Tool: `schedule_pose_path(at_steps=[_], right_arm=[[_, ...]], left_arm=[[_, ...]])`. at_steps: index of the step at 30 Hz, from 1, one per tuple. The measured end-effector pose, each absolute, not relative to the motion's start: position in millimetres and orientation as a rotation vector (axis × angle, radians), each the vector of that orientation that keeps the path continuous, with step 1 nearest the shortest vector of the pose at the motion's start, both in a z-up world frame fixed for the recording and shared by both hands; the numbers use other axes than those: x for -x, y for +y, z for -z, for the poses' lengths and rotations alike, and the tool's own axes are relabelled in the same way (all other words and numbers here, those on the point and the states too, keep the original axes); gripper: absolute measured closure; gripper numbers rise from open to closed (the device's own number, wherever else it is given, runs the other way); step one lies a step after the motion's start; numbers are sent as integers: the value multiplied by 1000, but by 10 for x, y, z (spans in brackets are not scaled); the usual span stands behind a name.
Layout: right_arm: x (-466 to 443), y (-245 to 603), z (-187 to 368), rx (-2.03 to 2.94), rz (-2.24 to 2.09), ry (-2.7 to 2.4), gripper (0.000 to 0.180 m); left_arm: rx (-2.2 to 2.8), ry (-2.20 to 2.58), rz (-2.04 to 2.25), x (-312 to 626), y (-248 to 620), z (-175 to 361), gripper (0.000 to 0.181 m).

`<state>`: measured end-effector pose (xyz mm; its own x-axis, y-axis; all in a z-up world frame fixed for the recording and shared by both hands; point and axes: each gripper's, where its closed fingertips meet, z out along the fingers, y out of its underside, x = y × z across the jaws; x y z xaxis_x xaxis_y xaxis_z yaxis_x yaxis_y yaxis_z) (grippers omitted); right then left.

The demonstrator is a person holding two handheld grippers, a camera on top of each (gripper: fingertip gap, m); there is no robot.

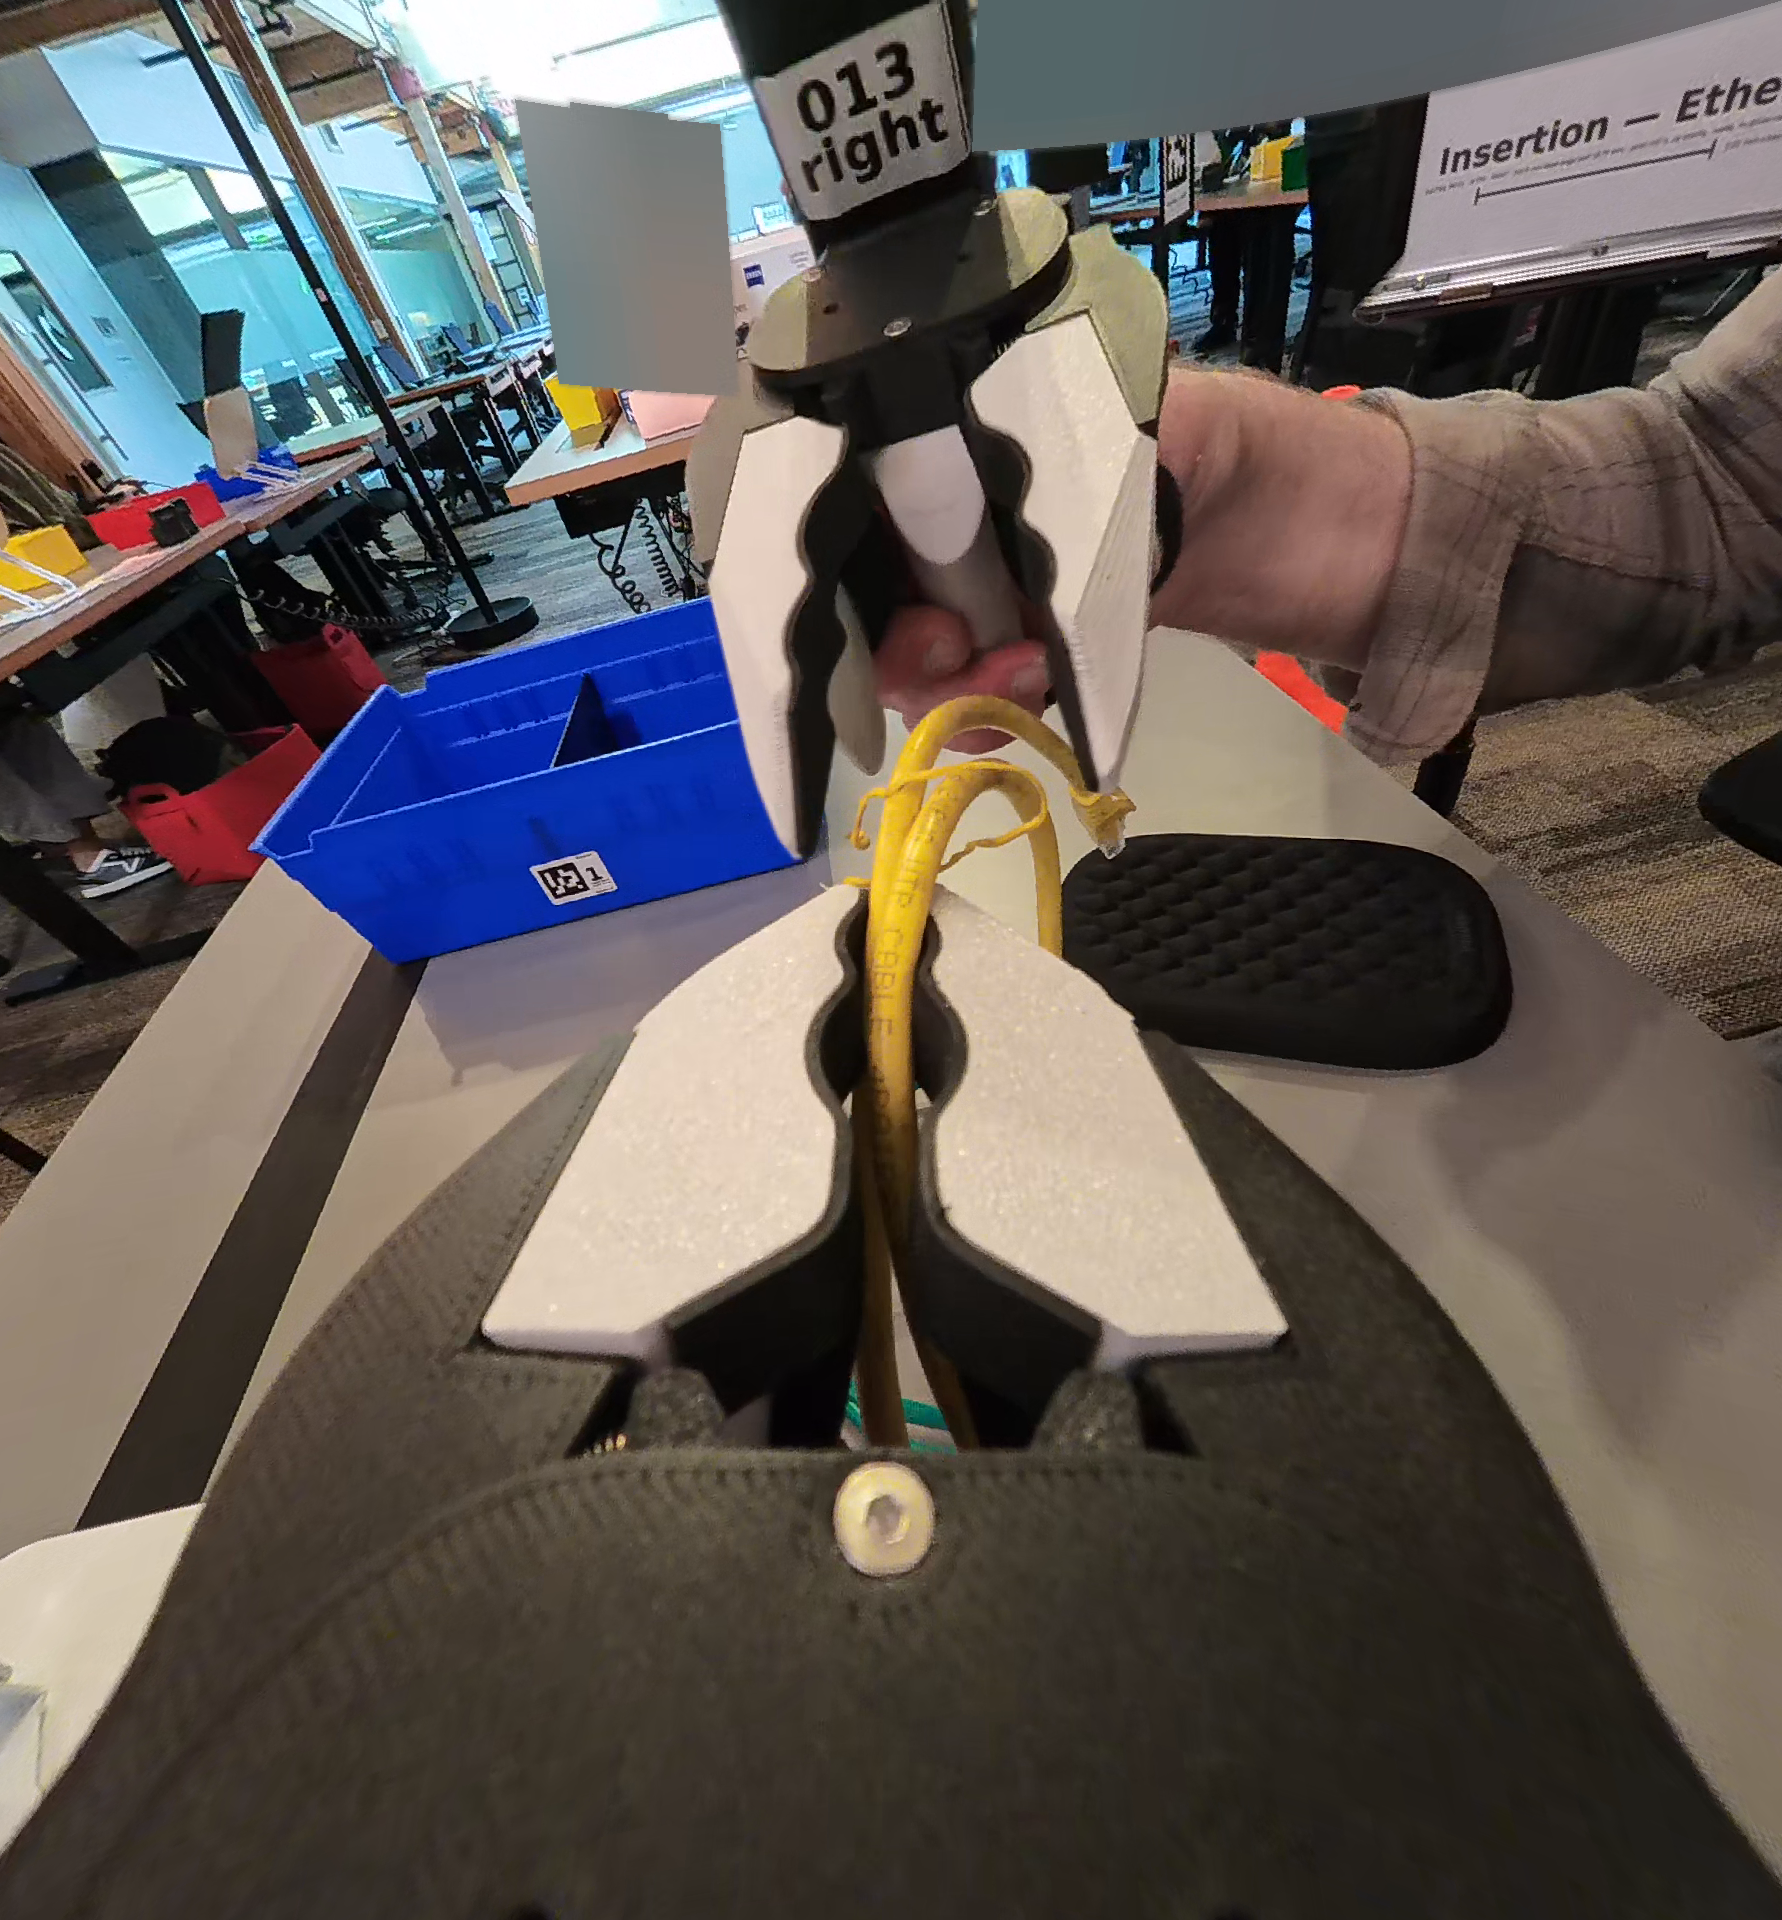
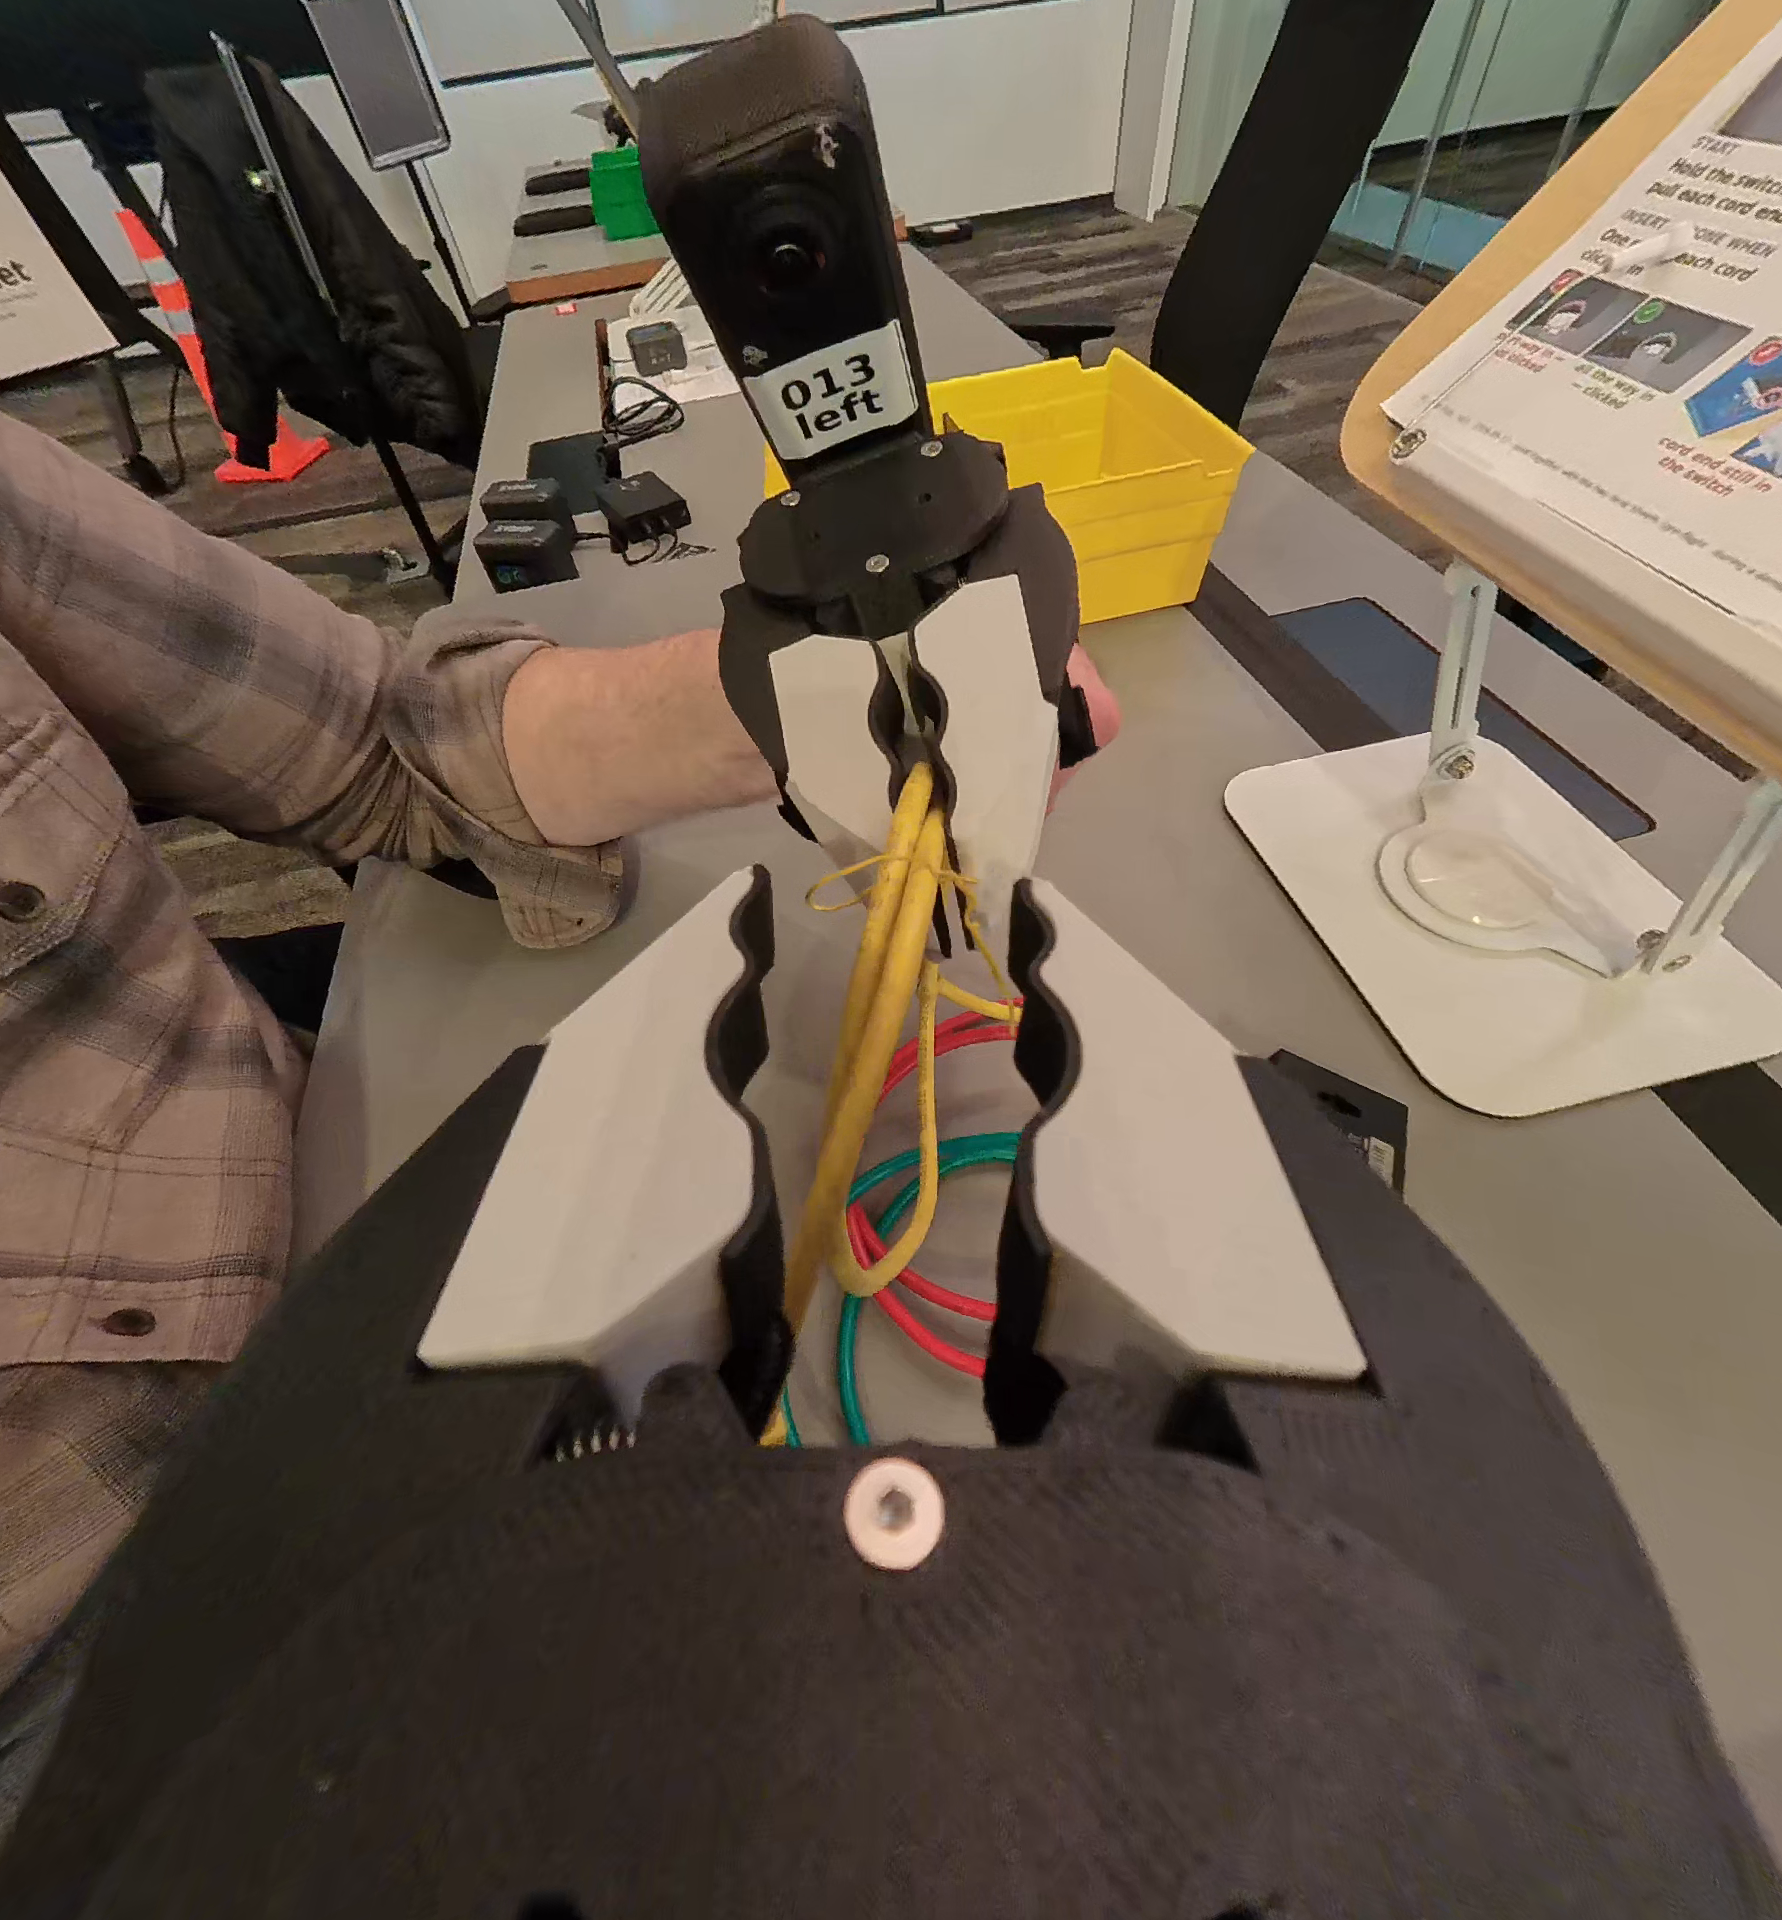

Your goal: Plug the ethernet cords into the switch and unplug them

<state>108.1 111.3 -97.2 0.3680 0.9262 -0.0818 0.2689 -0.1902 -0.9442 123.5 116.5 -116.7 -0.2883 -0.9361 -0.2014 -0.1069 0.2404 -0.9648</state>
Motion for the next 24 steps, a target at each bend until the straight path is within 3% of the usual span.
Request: schedule_pose_path(at_steps=[24], right_arm=[[-1083, 1110, 1076, 1686, -751, -1139, 165]], left_arm=[[991, 1626, 1147, -1267, 1146, 1182, 177]])
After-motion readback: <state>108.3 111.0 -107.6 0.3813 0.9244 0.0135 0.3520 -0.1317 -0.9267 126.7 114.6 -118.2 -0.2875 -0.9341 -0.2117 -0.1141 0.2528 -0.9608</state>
